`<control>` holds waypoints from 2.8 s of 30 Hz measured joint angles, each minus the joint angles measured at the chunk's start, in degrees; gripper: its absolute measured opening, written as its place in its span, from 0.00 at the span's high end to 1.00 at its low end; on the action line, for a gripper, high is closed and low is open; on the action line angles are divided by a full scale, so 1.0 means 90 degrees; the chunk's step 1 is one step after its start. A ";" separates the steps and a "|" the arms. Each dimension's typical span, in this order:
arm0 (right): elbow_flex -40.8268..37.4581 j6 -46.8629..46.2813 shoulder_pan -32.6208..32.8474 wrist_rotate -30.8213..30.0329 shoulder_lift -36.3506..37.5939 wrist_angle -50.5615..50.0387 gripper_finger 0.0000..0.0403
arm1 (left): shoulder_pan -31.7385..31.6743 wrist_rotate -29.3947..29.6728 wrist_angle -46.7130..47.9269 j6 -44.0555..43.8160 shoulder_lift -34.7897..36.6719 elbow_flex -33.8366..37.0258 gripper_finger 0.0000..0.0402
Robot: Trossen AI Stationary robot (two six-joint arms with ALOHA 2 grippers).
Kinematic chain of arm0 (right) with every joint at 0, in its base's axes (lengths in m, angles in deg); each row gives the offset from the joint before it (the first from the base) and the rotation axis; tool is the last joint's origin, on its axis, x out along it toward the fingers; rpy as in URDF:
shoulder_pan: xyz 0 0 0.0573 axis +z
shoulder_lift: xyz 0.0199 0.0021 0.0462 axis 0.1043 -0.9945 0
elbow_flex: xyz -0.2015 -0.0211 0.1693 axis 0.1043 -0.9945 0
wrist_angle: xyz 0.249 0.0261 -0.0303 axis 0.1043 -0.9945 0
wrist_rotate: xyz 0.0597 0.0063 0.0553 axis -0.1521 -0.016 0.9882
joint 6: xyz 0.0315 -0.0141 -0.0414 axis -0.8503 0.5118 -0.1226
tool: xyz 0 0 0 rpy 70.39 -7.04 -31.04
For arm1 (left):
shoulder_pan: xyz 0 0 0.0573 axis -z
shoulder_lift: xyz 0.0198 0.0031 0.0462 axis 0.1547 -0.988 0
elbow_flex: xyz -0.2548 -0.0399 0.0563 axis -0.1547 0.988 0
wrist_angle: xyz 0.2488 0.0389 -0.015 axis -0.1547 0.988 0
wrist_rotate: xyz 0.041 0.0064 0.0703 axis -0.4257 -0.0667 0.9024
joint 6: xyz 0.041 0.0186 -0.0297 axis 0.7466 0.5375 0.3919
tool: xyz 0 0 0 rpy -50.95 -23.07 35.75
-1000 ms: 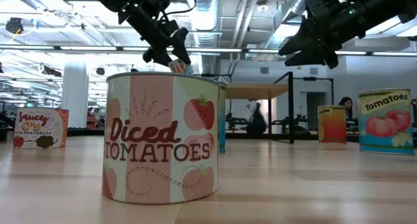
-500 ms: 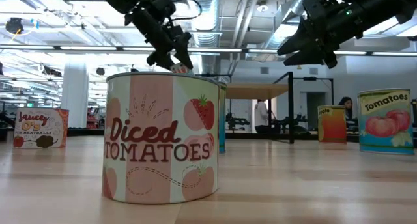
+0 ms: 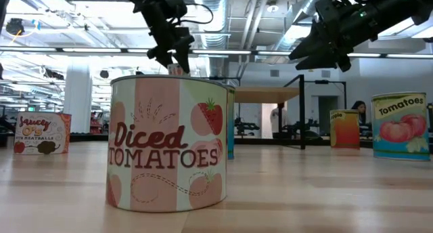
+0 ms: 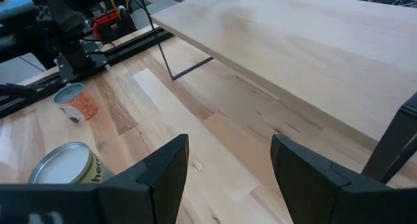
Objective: Pick and place cans onto a shelf
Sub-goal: Put the canned carrots on the shelf, then put the canned cherries on the shelf
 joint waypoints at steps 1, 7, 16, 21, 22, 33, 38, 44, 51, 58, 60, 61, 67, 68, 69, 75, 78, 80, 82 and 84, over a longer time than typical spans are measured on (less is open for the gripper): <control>0.0000 -0.0006 0.0000 0.0001 0.0000 0.0000 0.39 | -0.0056 -0.0142 0.0072 -0.0049 0.0000 -0.0008 0.28; 0.0000 -0.0049 0.0000 0.0000 0.0000 0.0024 0.39 | -0.0246 -0.0555 0.0280 -0.0203 -0.0010 -0.0005 0.28; 0.0000 -0.0052 0.0000 0.0000 0.0000 0.0024 0.39 | -0.0272 -0.0566 0.0170 -0.0190 -0.0138 0.0000 0.28; 0.0000 -0.0053 0.0021 0.0006 0.0000 0.0000 0.39 | -0.0266 -0.0566 0.0278 0.0005 -0.0425 0.0000 0.28; 0.0000 -0.0051 0.0017 0.0012 0.0000 -0.0003 0.39 | -0.0263 -0.0566 0.0256 0.0039 -0.0455 0.0000 0.28; 0.0000 -0.0051 0.0005 0.0017 0.0000 -0.0027 0.39 | -0.0326 -0.0480 0.0287 0.0043 -0.0483 -0.0066 0.23; 0.0000 -0.0051 0.0005 0.0017 0.0000 -0.0029 0.39 | -0.0295 -0.0369 0.0285 0.0123 -0.0471 -0.0165 0.16; 0.0000 -0.0051 0.0005 0.0022 0.0000 -0.0050 0.39 | -0.0174 -0.0122 0.0506 0.0197 -0.0471 -0.0424 0.10; 0.0000 -0.0051 0.0005 0.0022 0.0000 -0.0173 0.39 | 0.0111 0.0479 0.0804 0.0310 -0.0125 -0.0682 0.10; 0.0000 -0.0151 0.0007 0.0024 0.0000 -0.0233 0.39 | 0.0591 0.0718 0.0757 0.0266 0.0670 -0.0651 0.09; 0.0000 -0.0170 0.0028 0.0024 0.0000 -0.0231 0.39 | 0.0839 0.0758 0.0761 0.0207 0.0900 -0.0646 0.09; 0.0000 -0.0168 0.0057 0.0016 0.0000 -0.0226 0.39 | 0.0971 0.0797 0.0734 0.0186 0.1014 -0.0613 0.09; 0.0000 0.0264 0.0422 -0.0037 0.0002 0.0340 0.39 | 0.1973 0.1456 -0.0348 0.0150 0.2009 0.0612 0.09; 0.0000 0.0318 0.0492 -0.0050 0.0002 0.0446 0.39 | 0.2115 0.1540 -0.0621 0.0136 0.2209 0.0936 0.09; 0.0000 0.0364 0.0558 -0.0067 0.0002 0.0516 0.39 | 0.2257 0.1610 -0.0913 0.0105 0.2418 0.1290 0.09; 0.0000 0.0437 0.0798 -0.0134 0.0002 0.0607 0.39 | 0.3205 0.1636 -0.3178 -0.0434 0.3704 0.3841 0.09; 0.0000 0.0440 0.0866 0.0308 0.0002 0.0640 0.39 | 0.3813 0.1690 -0.4505 -0.0606 0.4166 0.5134 0.09; 0.0000 0.0448 0.0904 0.0709 0.0000 0.0716 0.39 | 0.4185 0.1762 -0.5315 -0.0626 0.4387 0.5812 0.09; 0.0000 0.0458 0.0955 0.1004 -0.0039 0.0824 0.39 | 0.4527 0.1794 -0.5988 -0.0630 0.4518 0.6345 0.09; 0.0000 0.0521 0.1035 0.1134 -0.0103 0.0924 0.39 | 0.4836 0.1794 -0.6543 -0.0650 0.4561 0.6766 0.09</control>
